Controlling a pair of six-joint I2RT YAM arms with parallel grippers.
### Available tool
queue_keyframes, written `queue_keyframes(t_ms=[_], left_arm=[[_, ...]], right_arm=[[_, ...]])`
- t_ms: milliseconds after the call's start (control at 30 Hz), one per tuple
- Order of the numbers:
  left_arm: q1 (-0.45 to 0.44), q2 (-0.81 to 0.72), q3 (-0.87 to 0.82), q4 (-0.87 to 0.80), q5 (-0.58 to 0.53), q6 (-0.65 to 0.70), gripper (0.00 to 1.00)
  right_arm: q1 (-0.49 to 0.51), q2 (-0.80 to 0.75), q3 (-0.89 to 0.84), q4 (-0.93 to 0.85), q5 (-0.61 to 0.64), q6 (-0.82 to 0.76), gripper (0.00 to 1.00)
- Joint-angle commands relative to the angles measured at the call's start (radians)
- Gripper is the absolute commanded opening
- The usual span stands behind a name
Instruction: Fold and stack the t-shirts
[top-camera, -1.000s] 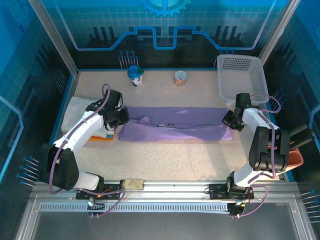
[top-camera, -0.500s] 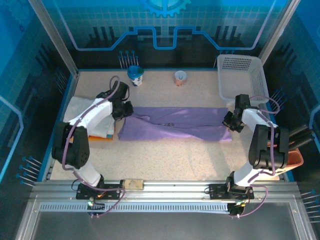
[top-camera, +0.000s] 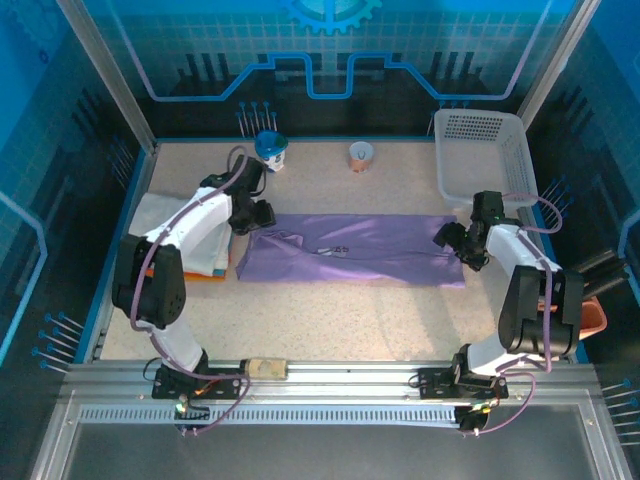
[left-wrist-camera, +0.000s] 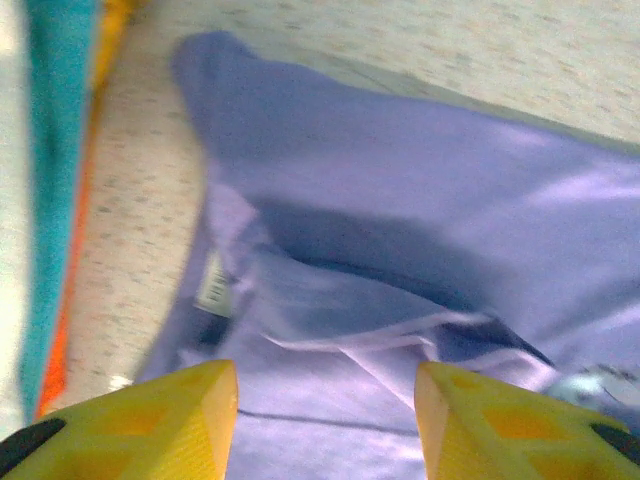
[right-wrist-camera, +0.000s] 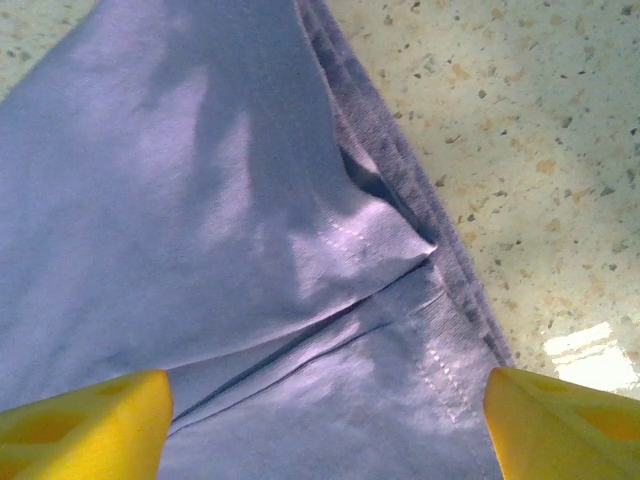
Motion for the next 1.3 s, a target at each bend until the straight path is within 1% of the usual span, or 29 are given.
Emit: queue_keyframes(t_ms=[0, 67, 200, 333, 400, 500, 667, 767, 933, 1067, 1167, 1267], left_arm=[[-0.064, -0.011, 0.073, -0.049, 0.083, 0.07, 0.5], [-0.1, 0.021, 0.099, -0.04, 0.103, 0.112, 0.51], [-0.163, 0.121, 0.164, -0.062, 0.044, 0.223, 0.59], [-0.197, 0.196, 0.212, -0.096, -0.004, 0.322, 0.6], [-0.206, 0.222, 0.23, -0.115, -0.029, 0.342, 0.6], [-0.211, 0.257, 0.251, -0.131, -0.049, 0.327, 0.6], [-0.227, 0.288, 0.254, -0.117, -0.064, 0.311, 0.53], [-0.234, 0.308, 0.264, -0.13, -0.097, 0.295, 0.5], [-0.241, 0.33, 0.271, -0.136, -0.119, 0.289, 0.42], [-0.246, 0.348, 0.282, -0.139, -0.145, 0.285, 0.4], [-0.246, 0.356, 0.289, -0.14, -0.164, 0.278, 0.32], [-0.247, 0.36, 0.291, -0.135, -0.175, 0.273, 0.21]], right_arm=[[0.036, -0.043, -0.01, -0.017, -0.027, -0.017, 0.86], [0.057, -0.05, -0.004, -0.023, -0.02, -0.021, 0.86], [0.069, -0.048, 0.001, -0.025, -0.041, -0.019, 0.87], [0.073, -0.054, 0.0, -0.025, -0.049, -0.019, 0.87], [0.072, -0.055, -0.003, -0.024, -0.054, -0.018, 0.87], [0.071, -0.05, -0.005, -0.02, -0.06, -0.015, 0.87], [0.071, -0.039, -0.007, -0.013, -0.066, -0.011, 0.87], [0.07, -0.035, -0.007, -0.012, -0.065, -0.012, 0.87], [0.065, -0.027, -0.008, -0.007, -0.076, -0.011, 0.87], [0.061, -0.024, -0.011, -0.002, -0.084, -0.009, 0.86], [0.058, -0.024, -0.01, -0.004, -0.084, -0.012, 0.86], [0.051, -0.027, -0.01, -0.005, -0.089, -0.014, 0.86]])
